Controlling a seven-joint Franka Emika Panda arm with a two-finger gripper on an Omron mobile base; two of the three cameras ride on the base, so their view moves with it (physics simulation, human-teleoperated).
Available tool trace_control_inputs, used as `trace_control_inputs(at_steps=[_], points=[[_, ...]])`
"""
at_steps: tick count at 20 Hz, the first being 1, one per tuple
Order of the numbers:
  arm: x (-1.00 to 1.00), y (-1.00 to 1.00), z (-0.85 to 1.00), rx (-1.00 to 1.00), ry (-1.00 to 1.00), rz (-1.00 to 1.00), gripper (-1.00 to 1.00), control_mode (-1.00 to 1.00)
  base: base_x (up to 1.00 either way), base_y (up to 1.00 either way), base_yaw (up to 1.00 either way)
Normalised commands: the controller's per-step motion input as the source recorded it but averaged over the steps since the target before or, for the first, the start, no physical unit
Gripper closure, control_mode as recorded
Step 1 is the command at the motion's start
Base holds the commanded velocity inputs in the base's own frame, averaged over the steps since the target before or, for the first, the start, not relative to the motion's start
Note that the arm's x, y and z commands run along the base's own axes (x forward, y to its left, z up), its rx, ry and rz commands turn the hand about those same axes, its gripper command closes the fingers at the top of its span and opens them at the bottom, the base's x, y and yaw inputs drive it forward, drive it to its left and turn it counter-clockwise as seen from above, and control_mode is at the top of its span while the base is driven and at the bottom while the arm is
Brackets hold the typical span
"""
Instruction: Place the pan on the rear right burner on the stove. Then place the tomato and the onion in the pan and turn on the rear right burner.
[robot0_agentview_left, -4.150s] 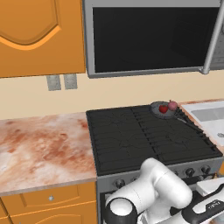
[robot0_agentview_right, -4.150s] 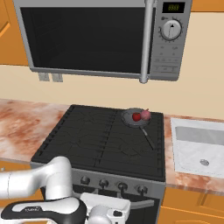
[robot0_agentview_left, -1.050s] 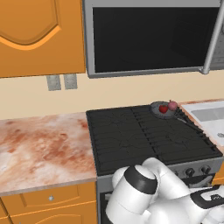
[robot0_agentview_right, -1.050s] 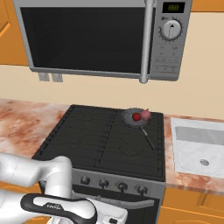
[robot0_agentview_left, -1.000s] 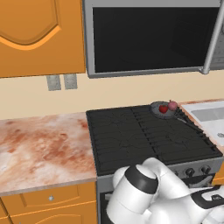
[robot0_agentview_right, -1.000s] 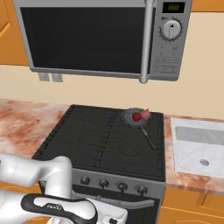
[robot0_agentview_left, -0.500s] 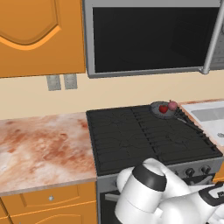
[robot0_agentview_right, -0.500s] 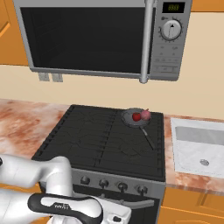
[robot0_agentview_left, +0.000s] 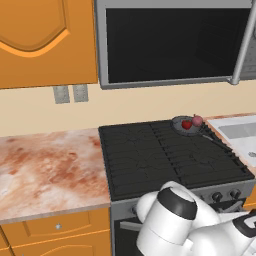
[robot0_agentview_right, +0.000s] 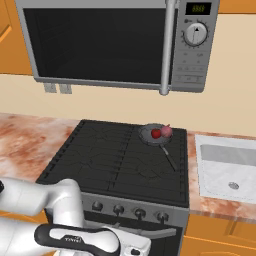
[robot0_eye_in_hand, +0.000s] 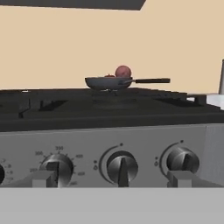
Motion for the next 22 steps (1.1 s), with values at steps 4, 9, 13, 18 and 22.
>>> trace_control_inputs(at_steps=[4,9,13,18,22], points=[[0.2,0.02,0.0,0.0,0.0,0.0,-1.0,-1.0,0.0,0.0,0.0],[0.28,0.01,0.0,0.0,0.0,0.0,-1.0,-1.0,0.0,0.0,0.0],[0.34,0.0,0.01,0.0,0.0,0.0,-1.0,-1.0,0.0,0.0,0.0],[0.29,0.0,0.0,0.0,0.0,0.0,-1.0,-1.0,0.0,0.0,0.0],[0.14,0.04,0.0,0.0,0.0,0.0,-1.0,-1.0,0.0,0.0,0.0]])
